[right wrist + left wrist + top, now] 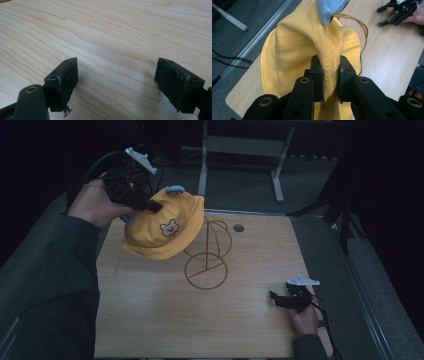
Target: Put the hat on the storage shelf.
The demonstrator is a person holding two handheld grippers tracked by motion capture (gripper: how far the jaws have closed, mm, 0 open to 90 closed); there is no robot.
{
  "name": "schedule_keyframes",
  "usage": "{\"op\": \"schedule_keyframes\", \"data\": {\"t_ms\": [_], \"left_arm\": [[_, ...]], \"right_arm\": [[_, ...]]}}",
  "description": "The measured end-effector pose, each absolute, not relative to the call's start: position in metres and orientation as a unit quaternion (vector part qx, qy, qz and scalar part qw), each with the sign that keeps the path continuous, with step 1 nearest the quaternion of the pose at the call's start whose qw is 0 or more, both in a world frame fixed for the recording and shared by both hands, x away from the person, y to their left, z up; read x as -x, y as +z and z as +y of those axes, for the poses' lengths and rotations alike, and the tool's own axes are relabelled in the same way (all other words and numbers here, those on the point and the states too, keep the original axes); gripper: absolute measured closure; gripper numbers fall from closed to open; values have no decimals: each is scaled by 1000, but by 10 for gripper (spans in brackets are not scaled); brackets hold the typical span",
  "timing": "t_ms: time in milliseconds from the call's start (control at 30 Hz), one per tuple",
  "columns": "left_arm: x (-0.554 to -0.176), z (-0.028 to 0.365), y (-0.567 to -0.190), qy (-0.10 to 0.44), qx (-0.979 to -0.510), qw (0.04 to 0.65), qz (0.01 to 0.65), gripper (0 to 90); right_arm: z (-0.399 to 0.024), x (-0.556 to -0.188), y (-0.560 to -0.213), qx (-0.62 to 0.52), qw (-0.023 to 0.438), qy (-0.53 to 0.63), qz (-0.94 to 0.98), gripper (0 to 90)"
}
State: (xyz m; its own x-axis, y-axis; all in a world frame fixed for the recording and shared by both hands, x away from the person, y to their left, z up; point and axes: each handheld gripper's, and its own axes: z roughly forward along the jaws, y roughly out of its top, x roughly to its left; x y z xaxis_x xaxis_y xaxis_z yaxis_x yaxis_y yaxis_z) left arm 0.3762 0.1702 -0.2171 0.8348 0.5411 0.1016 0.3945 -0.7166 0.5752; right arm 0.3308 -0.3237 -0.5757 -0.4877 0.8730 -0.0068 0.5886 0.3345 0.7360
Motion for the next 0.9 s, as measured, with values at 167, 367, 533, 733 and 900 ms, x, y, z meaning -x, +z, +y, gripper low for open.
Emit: {"op": "schedule_keyframes", "data": {"t_ms": [167, 367, 533, 733, 900], "left_arm": [[-380, 160, -217, 128, -919, 280, 247, 776], [-387, 147, -219, 117, -920, 289, 239, 774], [-395, 134, -221, 108, -921, 294, 233, 771], [-410, 115, -228, 98, -920, 298, 236, 765], [-421, 98, -237, 106, -917, 296, 244, 749]], "right_arm": [[-324, -331, -576, -463, 206, 345, 790, 189], [-324, -331, -576, -462, 206, 345, 791, 189], [-324, -331, -576, -462, 206, 346, 790, 189], [-324, -331, -576, -464, 205, 345, 790, 189], [-324, -331, -576, -463, 205, 345, 790, 189]]}}
